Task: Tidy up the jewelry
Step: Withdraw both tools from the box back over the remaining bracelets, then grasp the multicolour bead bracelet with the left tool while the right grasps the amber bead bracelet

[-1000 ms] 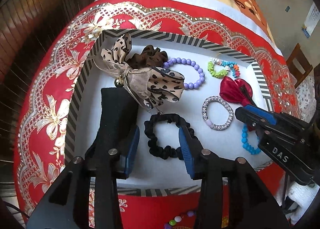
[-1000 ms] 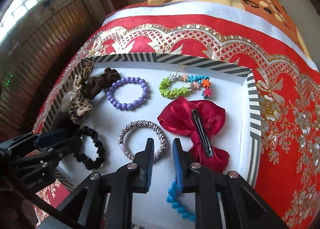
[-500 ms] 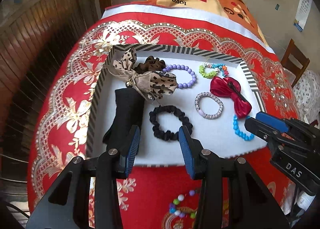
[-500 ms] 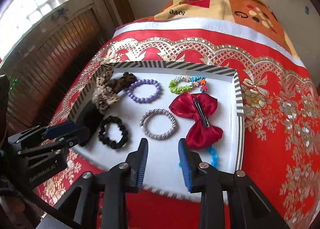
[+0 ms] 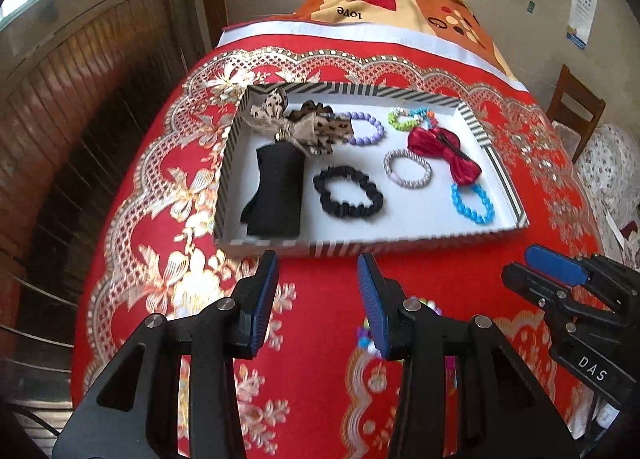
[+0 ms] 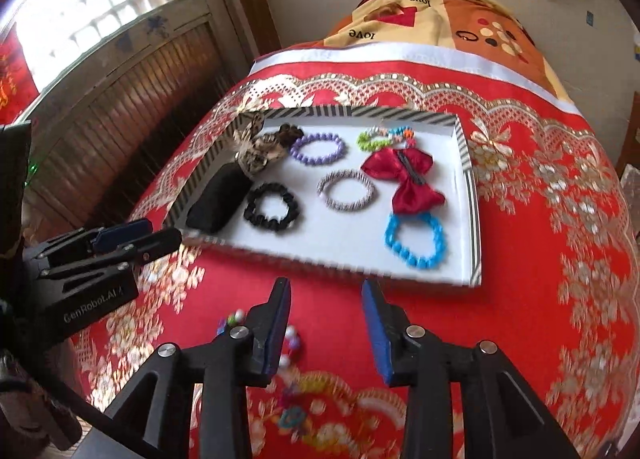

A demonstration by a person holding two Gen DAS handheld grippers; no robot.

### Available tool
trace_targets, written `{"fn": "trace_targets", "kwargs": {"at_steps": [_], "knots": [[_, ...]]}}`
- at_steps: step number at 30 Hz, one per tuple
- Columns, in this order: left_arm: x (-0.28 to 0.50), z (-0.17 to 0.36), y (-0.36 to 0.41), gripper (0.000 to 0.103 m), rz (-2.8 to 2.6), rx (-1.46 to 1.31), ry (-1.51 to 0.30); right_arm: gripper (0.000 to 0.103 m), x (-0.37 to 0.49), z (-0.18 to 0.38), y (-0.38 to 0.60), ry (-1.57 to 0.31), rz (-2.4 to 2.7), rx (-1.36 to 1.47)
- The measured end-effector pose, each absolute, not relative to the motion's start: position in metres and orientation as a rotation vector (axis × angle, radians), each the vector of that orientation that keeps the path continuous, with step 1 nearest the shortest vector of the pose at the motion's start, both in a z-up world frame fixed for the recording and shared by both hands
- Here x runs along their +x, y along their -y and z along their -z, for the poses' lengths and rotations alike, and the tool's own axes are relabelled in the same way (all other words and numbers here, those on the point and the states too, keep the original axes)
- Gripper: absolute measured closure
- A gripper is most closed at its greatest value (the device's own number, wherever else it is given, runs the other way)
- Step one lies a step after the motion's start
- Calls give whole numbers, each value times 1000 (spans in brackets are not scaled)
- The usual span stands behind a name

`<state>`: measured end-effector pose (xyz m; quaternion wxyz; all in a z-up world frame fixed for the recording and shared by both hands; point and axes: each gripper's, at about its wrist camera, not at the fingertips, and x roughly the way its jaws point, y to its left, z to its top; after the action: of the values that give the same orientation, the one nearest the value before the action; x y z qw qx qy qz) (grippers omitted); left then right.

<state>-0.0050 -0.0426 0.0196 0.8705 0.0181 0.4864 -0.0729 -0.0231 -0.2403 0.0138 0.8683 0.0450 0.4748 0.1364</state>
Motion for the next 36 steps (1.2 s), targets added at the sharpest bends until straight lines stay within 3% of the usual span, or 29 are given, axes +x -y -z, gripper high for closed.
{"fn": "trace_targets", "kwargs": {"at_steps": [13, 19, 29, 36], "knots": [[-46, 0, 21, 63, 184, -7, -1100, 67, -85, 26, 249, -1075, -220, 102], [-43, 17, 22, 58, 219, -56, -1157, 67, -89, 58, 253, -1126, -190, 82], [-20, 37, 54, 56, 244, -10, -1179, 67, -89, 66, 248, -1073, -181, 22], [-14, 48, 71, 56, 249, 43, -1189, 76, -90, 67, 251, -1048, -184, 3]]}}
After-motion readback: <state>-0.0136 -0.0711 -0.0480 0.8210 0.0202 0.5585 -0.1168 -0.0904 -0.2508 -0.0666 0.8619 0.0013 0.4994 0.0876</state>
